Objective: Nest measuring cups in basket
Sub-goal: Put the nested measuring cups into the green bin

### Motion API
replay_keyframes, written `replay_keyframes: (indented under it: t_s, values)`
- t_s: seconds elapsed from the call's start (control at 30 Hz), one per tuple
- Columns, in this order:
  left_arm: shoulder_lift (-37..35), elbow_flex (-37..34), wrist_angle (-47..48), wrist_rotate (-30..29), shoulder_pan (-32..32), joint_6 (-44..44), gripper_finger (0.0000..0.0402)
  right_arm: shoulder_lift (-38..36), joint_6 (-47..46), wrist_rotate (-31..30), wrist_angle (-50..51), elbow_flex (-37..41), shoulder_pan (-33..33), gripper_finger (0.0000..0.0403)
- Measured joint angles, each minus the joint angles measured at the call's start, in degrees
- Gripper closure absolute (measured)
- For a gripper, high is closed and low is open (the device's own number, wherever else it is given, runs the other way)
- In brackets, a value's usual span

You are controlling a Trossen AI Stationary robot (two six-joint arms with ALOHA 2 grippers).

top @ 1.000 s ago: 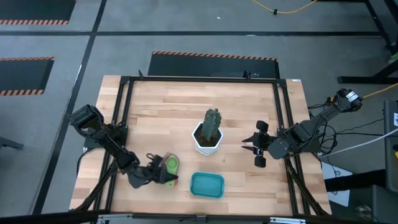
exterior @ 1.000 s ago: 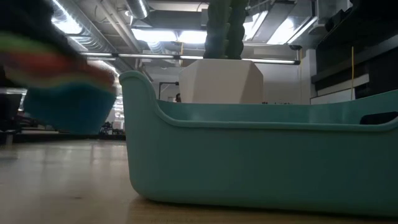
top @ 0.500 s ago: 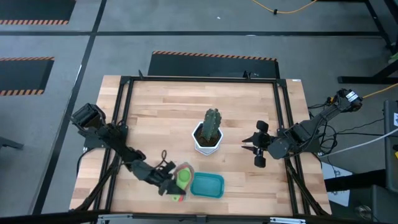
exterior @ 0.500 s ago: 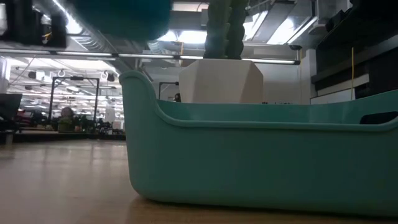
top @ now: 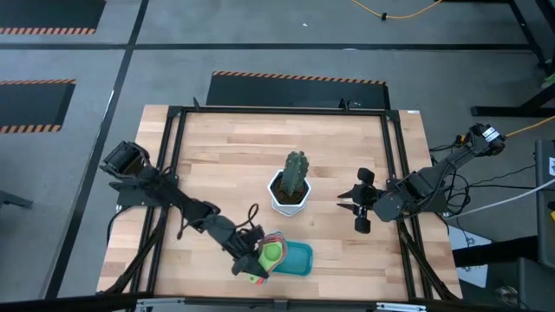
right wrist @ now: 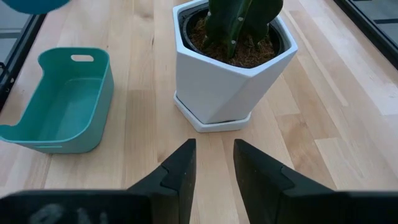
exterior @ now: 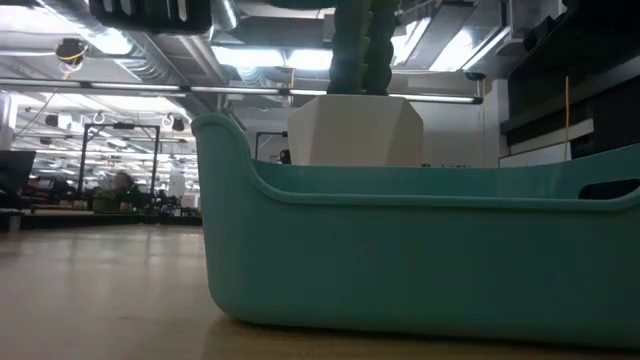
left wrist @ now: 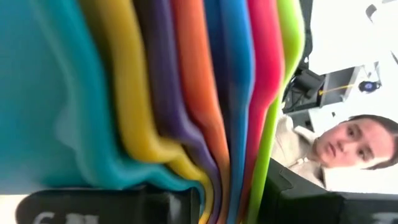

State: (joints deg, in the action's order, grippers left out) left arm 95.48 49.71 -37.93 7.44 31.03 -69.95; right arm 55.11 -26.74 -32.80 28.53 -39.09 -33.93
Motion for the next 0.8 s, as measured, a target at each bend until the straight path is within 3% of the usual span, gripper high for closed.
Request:
replay_keyframes:
  t_s: [0.2, 0.57, 0.8]
  values:
    - [0.21, -0.04, 3.41, 2.62, -0.66, 0.02, 0.0323, 0.00, 0.00, 0.02, -0.02, 0.00, 0.00, 0.0290]
    - [10.80, -0.03, -12.01, 10.53, -1.09, -1.98, 0.0323, 0.00, -0.01, 0.04, -0.02, -0.01, 0.01, 0.0290]
    - [12.28, -0.02, -12.09, 13.93, -2.89, -0.82, 0.0323, 0.00, -0.02, 0.04, -0.02, -0.02, 0.01, 0.0290]
